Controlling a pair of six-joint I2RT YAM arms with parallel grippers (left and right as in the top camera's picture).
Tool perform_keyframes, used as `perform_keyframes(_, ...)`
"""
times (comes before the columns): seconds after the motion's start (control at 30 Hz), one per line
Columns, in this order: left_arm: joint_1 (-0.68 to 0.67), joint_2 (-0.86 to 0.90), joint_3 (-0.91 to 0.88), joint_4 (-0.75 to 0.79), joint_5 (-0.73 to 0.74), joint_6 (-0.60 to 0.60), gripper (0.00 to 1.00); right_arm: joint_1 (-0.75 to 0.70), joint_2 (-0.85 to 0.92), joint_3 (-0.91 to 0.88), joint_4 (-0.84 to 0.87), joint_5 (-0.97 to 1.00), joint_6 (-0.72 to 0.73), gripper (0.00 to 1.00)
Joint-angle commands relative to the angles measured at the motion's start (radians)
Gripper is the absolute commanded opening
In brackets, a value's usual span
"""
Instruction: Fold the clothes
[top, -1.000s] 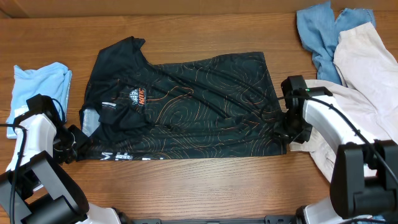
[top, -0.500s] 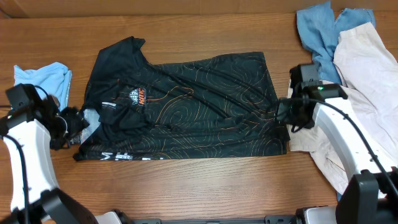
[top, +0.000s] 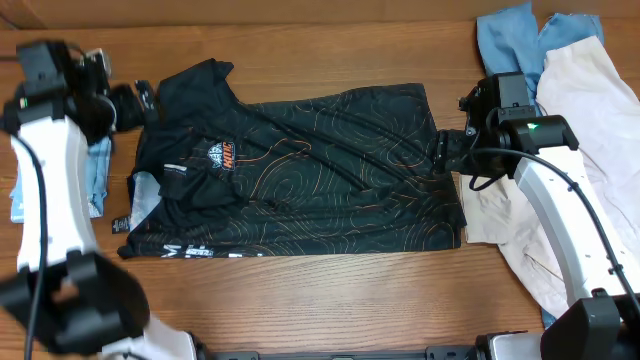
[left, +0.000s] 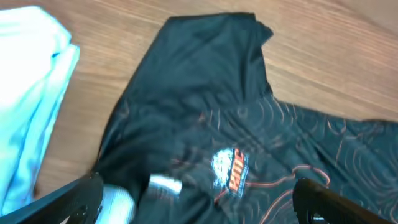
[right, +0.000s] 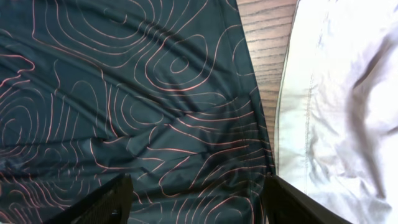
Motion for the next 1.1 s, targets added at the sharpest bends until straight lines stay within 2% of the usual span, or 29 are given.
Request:
perform_keyframes(0.0, -0.001, 0.188, 0.187, -0.032, 0.057, 0.023, 1.00, -0.002, -0.020, 0.023, -0.005, -0.012, -0.010, 0.71)
perform_keyframes(0.07, -0.008, 0.336, 0.327, -0.061, 0.056, 0.035, 1.00, -0.002, -0.020, 0.023, -0.013, -0.012, -0.010, 0.71)
perform_keyframes(0.23, -0.014, 0.543, 0.494, -0.055, -0.003, 0.053, 1.00, -0.002, -0.020, 0.023, -0.027, -0.012, -0.006, 0.70)
perform_keyframes(0.67, -0.046, 0.725, 0.520, 0.127, -0.006, 0.053, 0.98, -0.002, -0.020, 0.023, -0.049, -0.013, -0.002, 0.69)
perform_keyframes(0.77, -0.071, 0.738, 0.519, 0.132, -0.008, 0.053, 0.85, -0.002, -0.020, 0.023, -0.048, -0.013, -0.002, 0.69)
perform_keyframes(0.83, -0.087, 0.746, 0.518, 0.124, -0.008, 0.053, 0.69, -0.002, -0.020, 0.023, -0.047, -0.013, -0.002, 0.69)
perform_keyframes(0.97, -0.105, 0.754, 0.518, 0.093, -0.017, 0.051, 0.30, -0.002, -0.020, 0.023, -0.034, -0.012, -0.003, 0.69)
perform_keyframes(1.07, -0.104, 0.751, 0.523, 0.048, -0.050, 0.045, 0.14, -0.002, -0.020, 0.023, -0.018, -0.011, -0.003, 0.68)
